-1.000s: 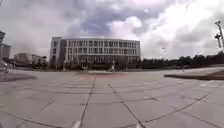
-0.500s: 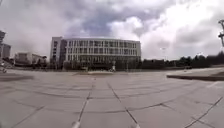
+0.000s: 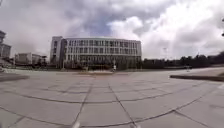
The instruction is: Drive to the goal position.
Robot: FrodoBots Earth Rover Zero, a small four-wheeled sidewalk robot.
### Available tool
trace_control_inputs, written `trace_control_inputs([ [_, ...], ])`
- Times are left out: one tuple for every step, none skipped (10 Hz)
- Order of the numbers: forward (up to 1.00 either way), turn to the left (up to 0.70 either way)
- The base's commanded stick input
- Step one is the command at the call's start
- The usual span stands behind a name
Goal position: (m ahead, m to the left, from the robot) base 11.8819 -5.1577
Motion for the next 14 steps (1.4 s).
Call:
trace_control_inputs([
  [0.7,0.0],
  [0.7,0.0],
  [0.7,0.0],
  [0.7,0.0],
  [0.7,0.0],
  [0.7,0.0],
  [0.7,0.0],
  [0.7,0.0],
  [0.7,-0.02],
  [0.7,-0.1],
  [0.7,-0.24],
  [0.7,-0.32],
  [0.7,-0.32],
  [0.7,-0.32],
])
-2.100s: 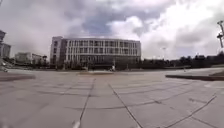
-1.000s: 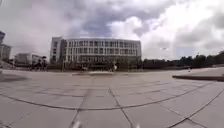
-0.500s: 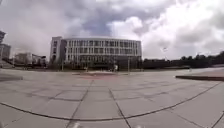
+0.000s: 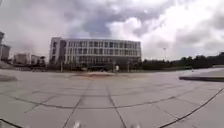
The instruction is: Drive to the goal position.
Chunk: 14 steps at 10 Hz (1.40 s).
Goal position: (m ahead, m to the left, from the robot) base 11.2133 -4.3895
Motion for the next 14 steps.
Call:
trace_control_inputs([
  [0.7,-0.32],
  [0.7,-0.06],
  [0.7,0.0],
  [0.7,0.0],
  [0.7,0.0],
  [0.7,0.0],
  [0.7,0.0],
  [0.7,0.0],
  [0.7,0.0],
  [0.7,0.0],
  [0.7,0.0],
  [0.7,0.0],
  [0.7,0.0],
  [0.7,0.0],
])
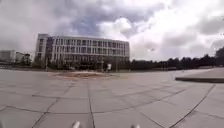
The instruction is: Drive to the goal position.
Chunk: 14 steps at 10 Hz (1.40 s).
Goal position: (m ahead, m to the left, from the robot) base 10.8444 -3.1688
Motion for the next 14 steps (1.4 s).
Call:
trace_control_inputs([
  [0.7,0.0],
  [0.7,0.0],
  [0.7,0.0],
  [0.7,-0.14],
  [0.7,-0.23],
  [0.7,-0.3],
  [0.7,-0.3],
  [0.7,-0.3],
  [0.7,-0.3],
  [0.7,-0.08],
  [0.7,0.0],
  [0.7,0.0],
  [0.7,0.0],
  [0.7,0.0],
])
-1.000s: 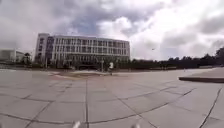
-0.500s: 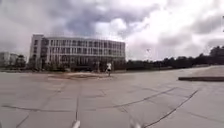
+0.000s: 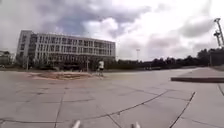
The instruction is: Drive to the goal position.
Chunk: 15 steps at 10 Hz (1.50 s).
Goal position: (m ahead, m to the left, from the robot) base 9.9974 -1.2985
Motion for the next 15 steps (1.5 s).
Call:
trace_control_inputs([
  [0.7,0.0],
  [0.7,0.0],
  [0.7,0.0],
  [0.7,0.0],
  [0.7,0.0],
  [0.7,0.0],
  [0.7,0.0],
  [0.7,0.01],
  [0.7,0.01],
  [0.7,0.01],
  [0.7,0.02],
  [0.7,0.02],
  [0.7,0.02],
  [0.7,0.0],
  [0.7,0.01],
])
